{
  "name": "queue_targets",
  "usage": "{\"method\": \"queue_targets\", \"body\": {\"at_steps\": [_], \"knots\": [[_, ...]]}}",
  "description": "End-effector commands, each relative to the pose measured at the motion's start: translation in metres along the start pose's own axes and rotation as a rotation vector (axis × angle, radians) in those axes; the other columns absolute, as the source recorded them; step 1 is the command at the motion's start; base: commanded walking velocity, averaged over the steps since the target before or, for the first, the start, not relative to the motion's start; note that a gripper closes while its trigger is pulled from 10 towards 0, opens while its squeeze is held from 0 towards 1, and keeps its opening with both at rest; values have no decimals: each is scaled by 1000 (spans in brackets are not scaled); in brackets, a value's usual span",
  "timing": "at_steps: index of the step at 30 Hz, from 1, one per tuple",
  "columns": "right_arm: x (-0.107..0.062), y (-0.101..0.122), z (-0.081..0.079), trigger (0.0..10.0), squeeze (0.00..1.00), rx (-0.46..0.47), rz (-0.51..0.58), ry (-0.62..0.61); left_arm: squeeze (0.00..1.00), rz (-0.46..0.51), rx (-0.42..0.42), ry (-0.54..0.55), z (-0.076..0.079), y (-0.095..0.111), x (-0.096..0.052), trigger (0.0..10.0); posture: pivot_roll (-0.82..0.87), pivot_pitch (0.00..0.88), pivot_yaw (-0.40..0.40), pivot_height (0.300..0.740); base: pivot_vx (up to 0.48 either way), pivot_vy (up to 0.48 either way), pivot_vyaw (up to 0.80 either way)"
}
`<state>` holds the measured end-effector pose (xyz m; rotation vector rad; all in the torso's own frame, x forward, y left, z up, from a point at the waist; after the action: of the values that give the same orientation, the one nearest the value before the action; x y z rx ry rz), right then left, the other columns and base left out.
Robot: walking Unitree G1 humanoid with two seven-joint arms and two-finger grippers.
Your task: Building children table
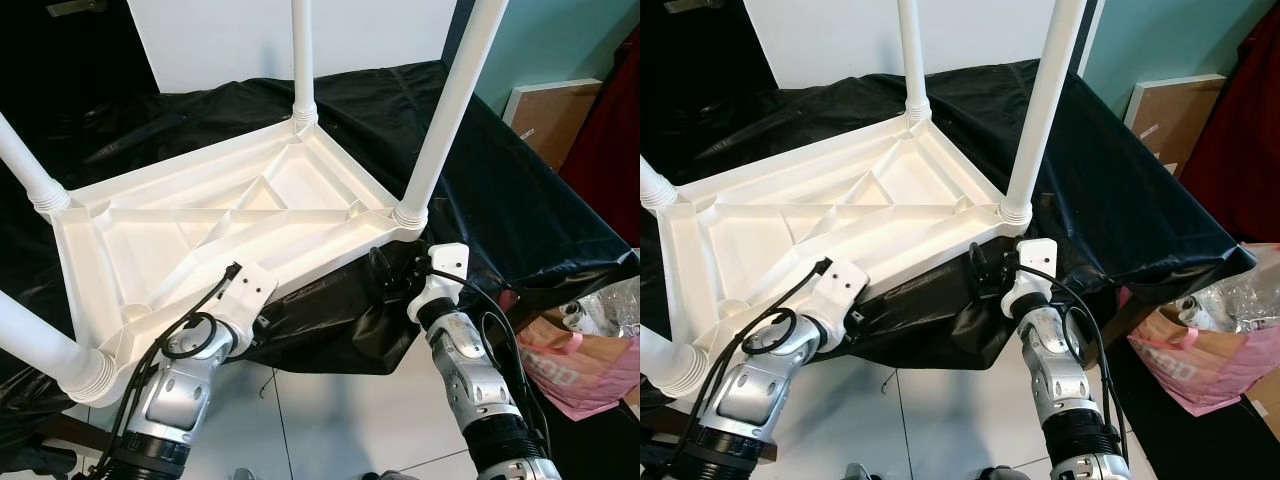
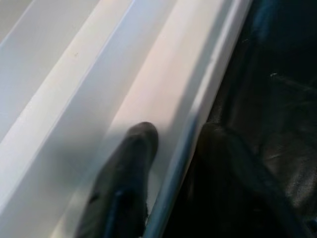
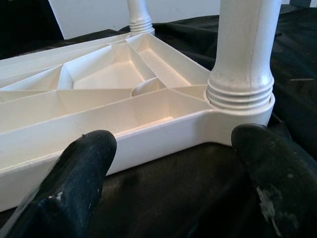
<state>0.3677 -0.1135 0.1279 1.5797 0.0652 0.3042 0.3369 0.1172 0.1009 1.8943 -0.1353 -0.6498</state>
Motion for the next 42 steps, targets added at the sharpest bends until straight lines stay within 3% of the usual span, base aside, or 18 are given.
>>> {"method": "queue_targets", "body": {"at_steps": [1, 7, 16, 17, 18, 19, 20, 21, 22, 24, 26, 27, 28, 33, 34, 38, 42], "knots": [[1, -3, -3, 10000, 0, 7, -13, 12, 0, -31, -21, 25, -2, -10, 1, 0, 26, 90, -26, 740, 0, 0, 0], [3, -3, -5, 10000, 0, 11, -9, 14, 0, 3, 2, 19, -1, 4, 13, 0, 21, 80, -22, 740, 0, 0, 0], [5, -2, -6, 10000, 0, 13, -7, 11, 0, 69, 33, -22, 15, 29, 38, 0, 15, 79, -19, 740, 0, 0, 0], [6, -2, -6, 10000, 0, 14, -5, 10, 0, 98, 50, -39, 24, 42, 49, 1176, 10, 81, -20, 740, 0, 0, 0], [6, -2, -6, 10000, 0, 14, -5, 10, 0, 98, 50, -39, 24, 42, 49, 1176, 10, 81, -20, 740, 0, 0, 0], [6, -1, -6, 10000, 0, 14, -4, 9, 0, 129, 74, -65, 37, 55, 59, 4784, 7, 84, -18, 740, 0, 0, 0], [6, -1, -6, 10000, 0, 14, -4, 9, 0, 129, 74, -65, 37, 55, 59, 4784, 7, 84, -18, 740, 0, 0, 0], [7, -1, -7, 10000, 0, 15, -4, 8, 0, 152, 89, -88, 47, 65, 65, 10000, 4, 87, -16, 740, 0, 0, 0], [7, -1, -7, 10000, 0, 15, -4, 8, 0, 152, 89, -88, 47, 65, 65, 10000, 4, 87, -16, 740, 0, 0, 0], [7, -1, -6, 10000, 0, 14, -3, 1, 0, 206, 74, -144, 67, 80, 67, 10000, -1, 88, -13, 740, 0, 0, 0], [6, -1, -5, 10000, 0, 14, -3, -6, 24, 245, 8, -197, 78, 88, 61, 10000, -6, 96, -9, 740, 0, 0, 0], [6, -1, -4, 10000, 0, 14, -3, -8, 820, 263, -34, -219, 81, 90, 58, 10000, -6, 96, -9, 740, 0, 0, 0], [6, -1, -4, 10000, 0, 14, -3, -11, 1000, 295, -68, -244, 84, 95, 54, 10000, -4, 98, -9, 740, 0, 0, 0], [6, -1, -4, 10000, 0, 15, -4, -13, 1000, 343, -63, -291, 88, 99, 43, 10000, -4, 98, -9, 740, 0, 0, 0], [6, -1, -5, 10000, 0, 16, -5, -12, 0, 363, -35, -293, 87, 99, 38, 10000, 8, 105, -13, 740, 0, 0, 0], [8, -2, -8, 10000, 0, 18, -6, -6, 0, 423, -36, -302, 84, 103, 21, 10000, 18, 109, -18, 740, 0, 0, 0], [14, 0, -13, 10000, 0, 22, -8, 3, 0, 430, -91, -244, 67, 96, -4, 10000, 44, 115, -34, 740, 0, 0, 0]]}}
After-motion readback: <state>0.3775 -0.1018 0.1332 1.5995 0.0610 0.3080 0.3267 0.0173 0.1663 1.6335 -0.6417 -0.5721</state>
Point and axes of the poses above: a point about 5 cm out from each wrist's last joint towards the gripper, its own x axis pointing out of the wrist towards the gripper, its own y axis along the axis of the wrist's last joint, z = x × y, the point moved 6 cm from there along x, pointing out of the wrist towards the gripper, and after that the axes turned 5 degrees about -x, right-handed, at the moved point
